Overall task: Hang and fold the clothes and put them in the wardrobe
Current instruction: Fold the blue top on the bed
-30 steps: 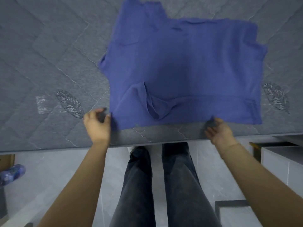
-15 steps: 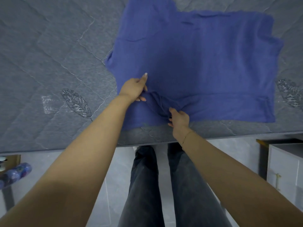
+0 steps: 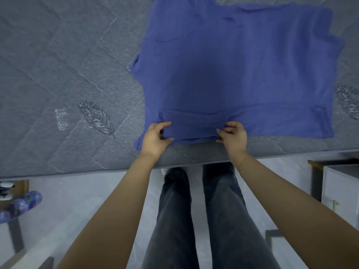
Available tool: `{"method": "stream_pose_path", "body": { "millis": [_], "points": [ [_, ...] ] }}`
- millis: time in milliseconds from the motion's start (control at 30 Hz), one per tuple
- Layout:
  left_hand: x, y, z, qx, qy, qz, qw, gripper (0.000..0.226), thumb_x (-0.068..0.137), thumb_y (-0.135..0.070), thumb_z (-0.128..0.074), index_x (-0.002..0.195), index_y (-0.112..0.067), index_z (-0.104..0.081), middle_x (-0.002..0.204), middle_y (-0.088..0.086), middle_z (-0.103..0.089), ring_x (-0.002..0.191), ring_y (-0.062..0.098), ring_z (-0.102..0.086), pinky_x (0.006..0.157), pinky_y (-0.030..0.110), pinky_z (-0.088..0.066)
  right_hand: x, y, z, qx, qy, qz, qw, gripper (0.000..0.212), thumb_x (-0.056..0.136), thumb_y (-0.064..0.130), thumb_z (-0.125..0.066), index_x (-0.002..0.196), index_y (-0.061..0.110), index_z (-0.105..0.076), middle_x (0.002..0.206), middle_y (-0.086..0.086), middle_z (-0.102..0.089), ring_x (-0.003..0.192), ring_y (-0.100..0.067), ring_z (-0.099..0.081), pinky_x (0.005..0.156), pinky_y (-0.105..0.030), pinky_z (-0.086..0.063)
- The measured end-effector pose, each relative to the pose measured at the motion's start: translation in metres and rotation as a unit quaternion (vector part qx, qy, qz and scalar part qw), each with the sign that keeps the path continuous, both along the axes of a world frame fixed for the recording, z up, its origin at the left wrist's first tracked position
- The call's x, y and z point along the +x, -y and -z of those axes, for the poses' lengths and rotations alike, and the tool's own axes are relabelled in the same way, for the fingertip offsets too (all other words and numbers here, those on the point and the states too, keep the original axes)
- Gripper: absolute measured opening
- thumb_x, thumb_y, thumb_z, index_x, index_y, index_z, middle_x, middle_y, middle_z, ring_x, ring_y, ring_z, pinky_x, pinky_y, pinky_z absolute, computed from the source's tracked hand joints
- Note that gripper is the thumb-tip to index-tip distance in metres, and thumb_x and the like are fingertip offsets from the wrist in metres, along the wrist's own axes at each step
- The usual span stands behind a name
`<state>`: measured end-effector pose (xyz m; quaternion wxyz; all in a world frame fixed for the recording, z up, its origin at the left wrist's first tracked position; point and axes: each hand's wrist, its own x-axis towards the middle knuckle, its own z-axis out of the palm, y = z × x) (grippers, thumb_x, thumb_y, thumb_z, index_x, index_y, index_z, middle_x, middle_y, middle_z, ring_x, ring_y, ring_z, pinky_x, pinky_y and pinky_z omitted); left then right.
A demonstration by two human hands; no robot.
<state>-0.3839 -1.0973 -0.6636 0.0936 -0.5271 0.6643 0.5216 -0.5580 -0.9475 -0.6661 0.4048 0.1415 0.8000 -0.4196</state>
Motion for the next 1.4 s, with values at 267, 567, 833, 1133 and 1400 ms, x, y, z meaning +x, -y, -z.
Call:
{"method": "stream_pose_path", "body": {
  "millis": [267,567,833,1133,1400],
  "points": [
    [-0.033,0.014,-0.028,-0.115,0.041,0.081,0.989,0.058,0.083,-0.017,-0.074,0.137,-0.009,-0.053,0.145,0.012,-0.037,0.134,0.028,-0.037,0.114,0.034,-0.028,-0.011,-0.009,-0.023,-0.063,0.003,-0.05,0.997,0.043,0.092,-0.001,-0.06,0.134,0.006,-0.053,0.129,-0.006,-0.058,0.118,-0.015,-0.055,0.101,-0.025,-0.044],
    [-0.195,0.011,-0.053,-0.128,-0.018,0.22,0.967,0.041,0.087,-0.013,-0.067,0.127,-0.01,-0.06,0.136,0.012,-0.048,0.129,0.027,-0.043,0.11,0.034,-0.032,-0.14,-0.029,-0.043,-0.076,-0.046,-0.101,0.991,0.021,0.094,0.002,-0.058,0.114,0.009,-0.063,0.12,-0.01,-0.064,0.111,-0.021,-0.06,0.099,-0.037,-0.049],
    [-0.363,0.031,-0.027,-0.187,-0.017,0.27,0.944,0.041,0.091,-0.025,-0.063,0.131,-0.019,-0.056,0.136,0.005,-0.048,0.127,0.027,-0.039,0.108,0.037,-0.032,-0.327,-0.03,-0.009,-0.003,-0.203,-0.142,0.969,0.028,0.089,-0.002,-0.058,0.116,0.001,-0.062,0.122,-0.018,-0.059,0.112,-0.026,-0.056,0.098,-0.026,-0.045],
    [-0.454,0.051,0.017,-0.22,0.053,0.294,0.929,0.046,0.086,-0.051,-0.063,0.124,-0.028,-0.053,0.11,-0.003,-0.059,0.12,0.023,-0.047,0.092,0.038,-0.027,-0.435,0.003,0.022,-0.007,-0.149,-0.121,0.981,0.037,0.092,0.034,-0.065,0.116,0.006,-0.06,0.1,0.0,-0.059,0.089,-0.011,-0.055,0.08,-0.023,-0.045],
    [-0.455,0.059,0.021,-0.237,0.029,0.296,0.925,0.025,0.078,-0.038,-0.077,0.079,-0.027,-0.054,0.104,-0.008,-0.043,0.112,0.02,-0.04,0.082,0.028,-0.017,-0.455,0.04,0.012,-0.029,-0.07,-0.29,0.954,0.052,0.083,0.03,-0.076,0.056,0.02,-0.033,0.056,0.004,-0.032,0.051,-0.008,-0.03,0.048,-0.023,-0.027]
  ]
}}
